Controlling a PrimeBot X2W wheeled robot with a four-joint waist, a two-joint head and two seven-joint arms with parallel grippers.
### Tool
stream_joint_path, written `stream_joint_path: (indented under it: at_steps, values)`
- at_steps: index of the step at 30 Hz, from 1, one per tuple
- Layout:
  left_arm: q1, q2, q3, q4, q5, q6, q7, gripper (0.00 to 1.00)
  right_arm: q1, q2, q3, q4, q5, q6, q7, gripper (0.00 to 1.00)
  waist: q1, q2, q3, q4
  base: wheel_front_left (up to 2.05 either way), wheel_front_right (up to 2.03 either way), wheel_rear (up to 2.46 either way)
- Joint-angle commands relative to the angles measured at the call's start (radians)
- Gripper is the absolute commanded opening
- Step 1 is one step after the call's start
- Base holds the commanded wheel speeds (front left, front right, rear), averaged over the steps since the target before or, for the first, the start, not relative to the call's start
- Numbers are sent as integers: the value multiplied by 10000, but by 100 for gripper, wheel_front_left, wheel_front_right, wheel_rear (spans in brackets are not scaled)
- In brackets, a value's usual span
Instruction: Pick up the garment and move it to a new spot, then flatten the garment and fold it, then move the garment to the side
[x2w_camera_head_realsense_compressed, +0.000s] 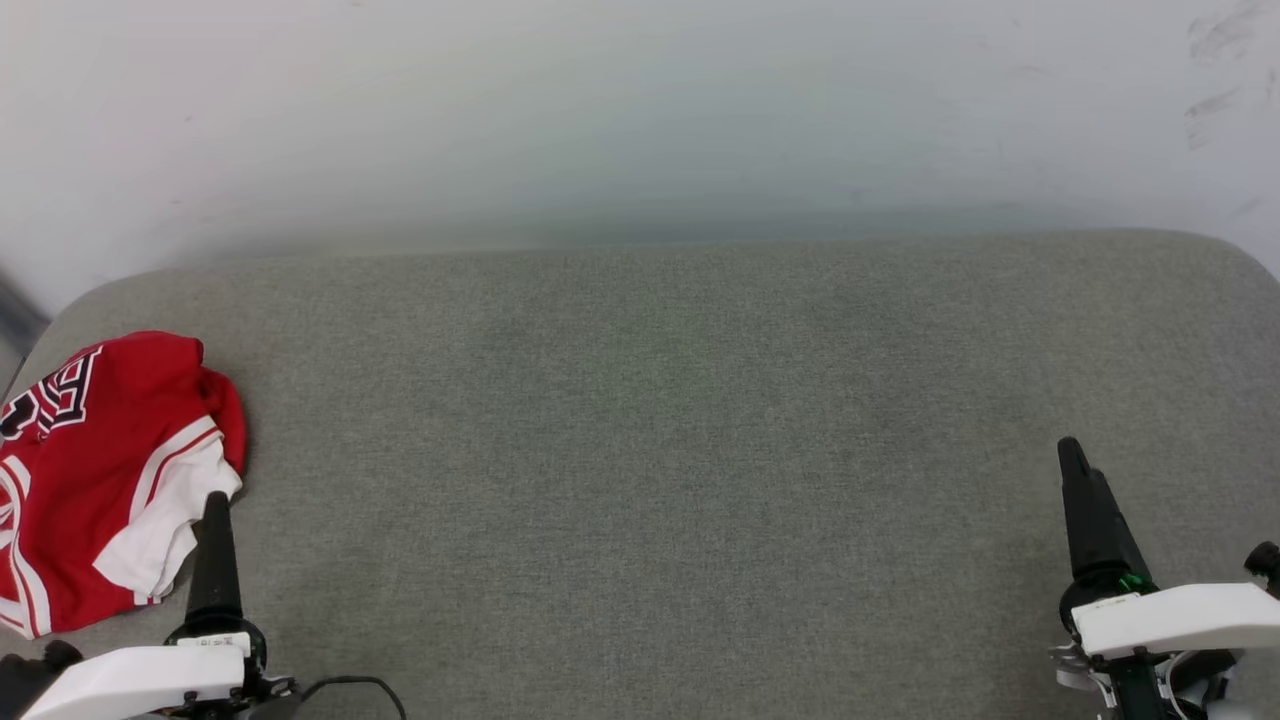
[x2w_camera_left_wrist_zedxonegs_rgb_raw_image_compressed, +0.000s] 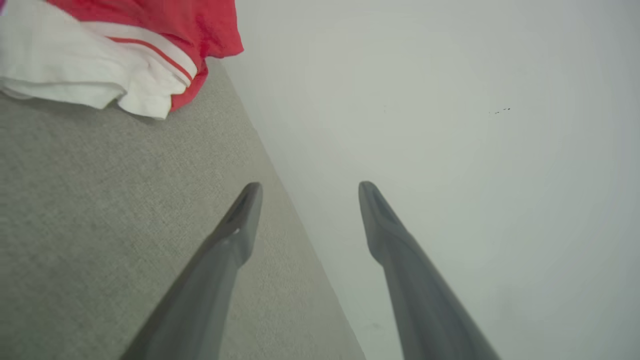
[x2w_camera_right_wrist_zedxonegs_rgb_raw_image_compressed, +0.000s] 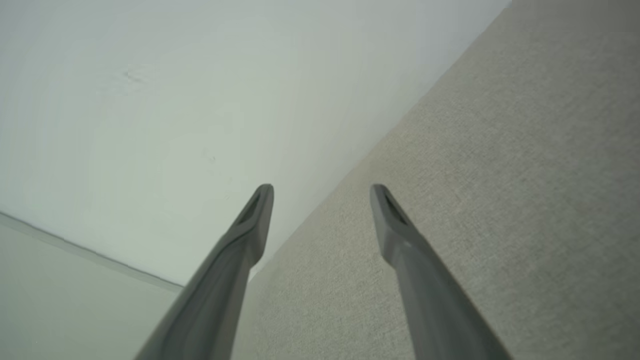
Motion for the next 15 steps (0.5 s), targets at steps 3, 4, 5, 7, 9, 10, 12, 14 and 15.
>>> stream_joint_path:
  at_steps: [3,4,5,7,9,10,12,14,15]
  values:
    - [-148,26,78,-716,1163,70,-174,100,-160,1,24,-569,-1055,3,-169,100,0,0,35,5,0,0,0]
    - [-141,26,17,-913,1482,125,-208,100,-171,1,67,-689,-1296,3,-203,100,0,0,45,7,0,0,0]
    - [-136,26,-49,-1117,1790,247,-241,100,-166,1,97,-788,-1578,3,-238,100,0,0,55,9,0,0,0]
    - [-73,26,-249,-1509,2399,539,-312,100,-173,2,179,-1002,-2130,3,-307,100,0,0,75,11,0,0,0]
    - [3,27,-521,-1857,2875,731,-375,100,-184,2,275,-1211,-2746,3,-372,100,0,0,102,13,0,0,0]
    - [32,27,-658,-2027,3068,781,-413,100,-180,3,319,-1300,-3043,3,-405,100,0,0,112,16,0,0,0]
    - [127,28,-923,-2257,3487,832,-472,100,-189,3,407,-1483,-3609,3,-472,100,0,0,130,19,0,0,0]
    - [180,30,-1130,-2429,3949,914,-536,100,-178,3,539,-1603,-4173,3,-534,100,0,0,144,21,0,0,0]
    - [209,30,-1227,-2495,4187,954,-568,100,-178,4,606,-1647,-4431,3,-569,100,0,0,148,19,0,0,0]
